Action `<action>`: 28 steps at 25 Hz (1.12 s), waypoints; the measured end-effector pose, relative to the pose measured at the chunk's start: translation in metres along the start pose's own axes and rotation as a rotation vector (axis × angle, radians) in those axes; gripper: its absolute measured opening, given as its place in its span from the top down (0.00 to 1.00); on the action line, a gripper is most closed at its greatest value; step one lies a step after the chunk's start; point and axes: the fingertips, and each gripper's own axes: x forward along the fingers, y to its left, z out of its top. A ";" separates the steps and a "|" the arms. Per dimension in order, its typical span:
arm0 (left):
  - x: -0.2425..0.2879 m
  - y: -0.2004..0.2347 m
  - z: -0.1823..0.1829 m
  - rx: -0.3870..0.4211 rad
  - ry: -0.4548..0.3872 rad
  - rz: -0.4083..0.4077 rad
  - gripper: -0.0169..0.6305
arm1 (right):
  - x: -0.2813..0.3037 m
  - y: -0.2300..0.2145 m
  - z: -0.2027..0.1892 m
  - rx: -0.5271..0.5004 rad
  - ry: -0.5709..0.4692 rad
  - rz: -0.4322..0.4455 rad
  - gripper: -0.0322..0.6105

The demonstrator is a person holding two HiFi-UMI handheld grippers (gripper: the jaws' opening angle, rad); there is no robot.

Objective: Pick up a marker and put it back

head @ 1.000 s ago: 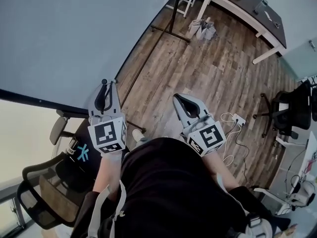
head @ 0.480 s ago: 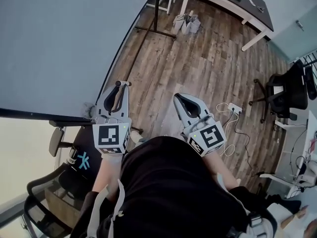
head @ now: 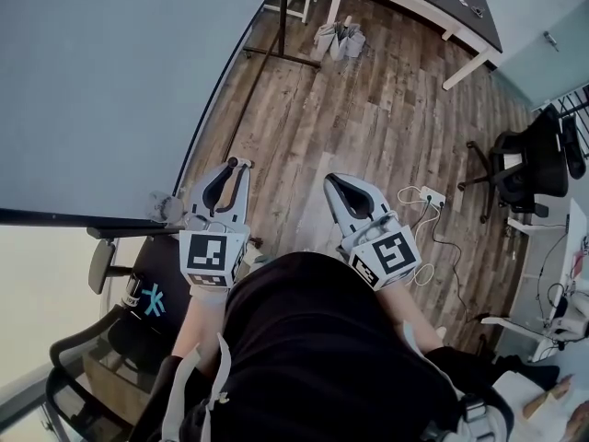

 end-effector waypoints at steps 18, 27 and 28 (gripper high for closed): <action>-0.055 0.077 0.005 -0.003 -0.014 0.265 0.86 | 0.046 0.046 0.000 -0.013 0.021 0.162 0.92; -0.106 0.120 -0.004 -0.023 0.001 0.439 0.86 | 0.077 0.085 0.001 -0.034 0.034 0.293 0.92; -0.112 0.124 -0.006 -0.026 0.003 0.456 0.86 | 0.079 0.089 0.000 -0.037 0.036 0.306 0.92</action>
